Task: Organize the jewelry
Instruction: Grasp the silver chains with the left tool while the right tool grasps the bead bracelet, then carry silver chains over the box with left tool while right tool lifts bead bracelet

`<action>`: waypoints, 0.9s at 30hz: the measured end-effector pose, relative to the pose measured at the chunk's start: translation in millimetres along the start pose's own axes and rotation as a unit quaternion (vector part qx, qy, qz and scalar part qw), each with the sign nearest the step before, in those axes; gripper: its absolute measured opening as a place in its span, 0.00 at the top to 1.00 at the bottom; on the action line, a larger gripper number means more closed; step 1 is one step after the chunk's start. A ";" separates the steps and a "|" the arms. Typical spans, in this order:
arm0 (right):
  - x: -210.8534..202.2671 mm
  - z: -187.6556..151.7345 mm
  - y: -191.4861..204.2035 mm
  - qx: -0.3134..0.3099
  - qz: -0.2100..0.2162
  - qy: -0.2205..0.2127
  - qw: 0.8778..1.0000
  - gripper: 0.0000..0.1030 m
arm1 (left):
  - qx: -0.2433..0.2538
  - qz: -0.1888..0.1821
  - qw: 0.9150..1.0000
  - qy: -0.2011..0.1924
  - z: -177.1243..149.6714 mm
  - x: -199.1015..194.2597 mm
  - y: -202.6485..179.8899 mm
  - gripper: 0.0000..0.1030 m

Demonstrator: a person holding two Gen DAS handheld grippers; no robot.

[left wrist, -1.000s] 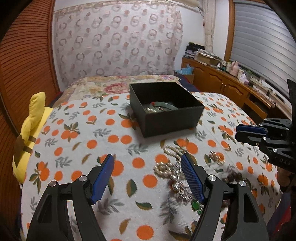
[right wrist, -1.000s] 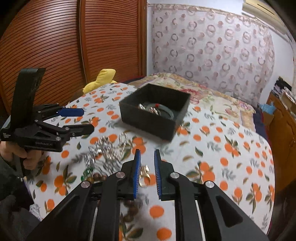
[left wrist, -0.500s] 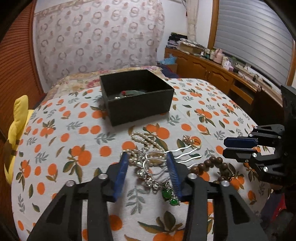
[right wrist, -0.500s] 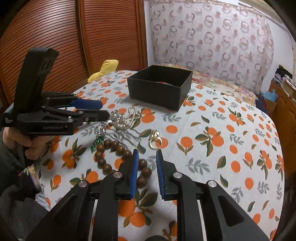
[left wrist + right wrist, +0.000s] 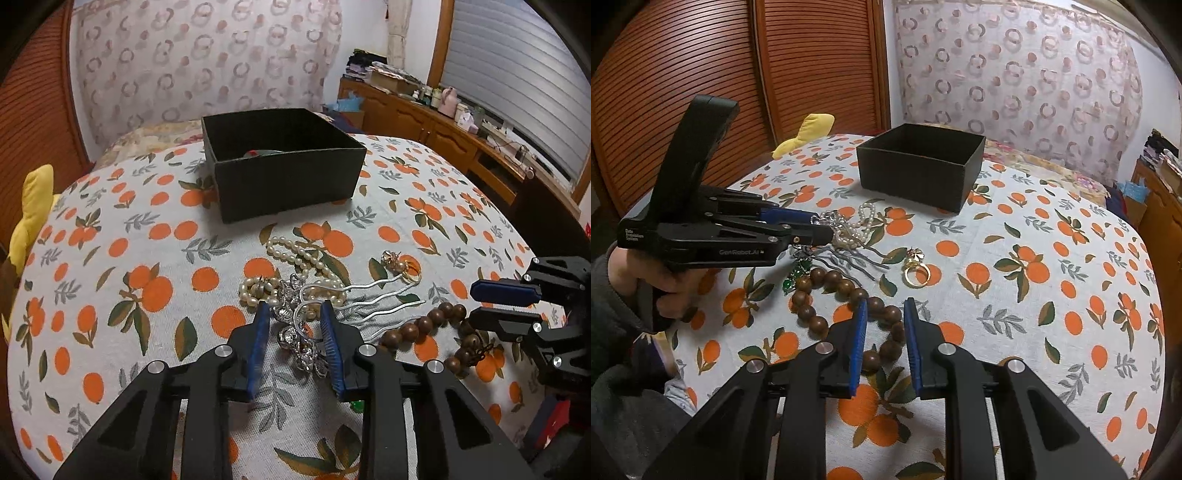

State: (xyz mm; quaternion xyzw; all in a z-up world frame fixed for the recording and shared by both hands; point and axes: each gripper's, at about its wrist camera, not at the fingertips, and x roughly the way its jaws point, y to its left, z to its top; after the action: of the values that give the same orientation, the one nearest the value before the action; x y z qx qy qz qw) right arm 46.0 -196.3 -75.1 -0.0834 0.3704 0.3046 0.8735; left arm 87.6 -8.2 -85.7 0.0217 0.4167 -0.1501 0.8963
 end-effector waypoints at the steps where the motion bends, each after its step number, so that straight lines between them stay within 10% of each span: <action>1: 0.3 0.2 0.4 -0.001 0.000 0.000 1.000 0.78 | -0.001 0.000 1.000 0.000 -0.5 -0.4 0.0 0.74; 27: 20.5 3.5 18.2 -0.022 0.031 0.027 0.999 0.78 | -0.031 -0.003 0.997 -0.074 4.1 -48.2 17.4 0.91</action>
State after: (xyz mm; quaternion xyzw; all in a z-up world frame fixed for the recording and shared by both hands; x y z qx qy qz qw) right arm 48.3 -170.8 -85.5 -0.0993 0.3895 0.3370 0.8514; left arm 66.3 19.8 -48.1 -0.0183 0.3535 -0.1410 0.9246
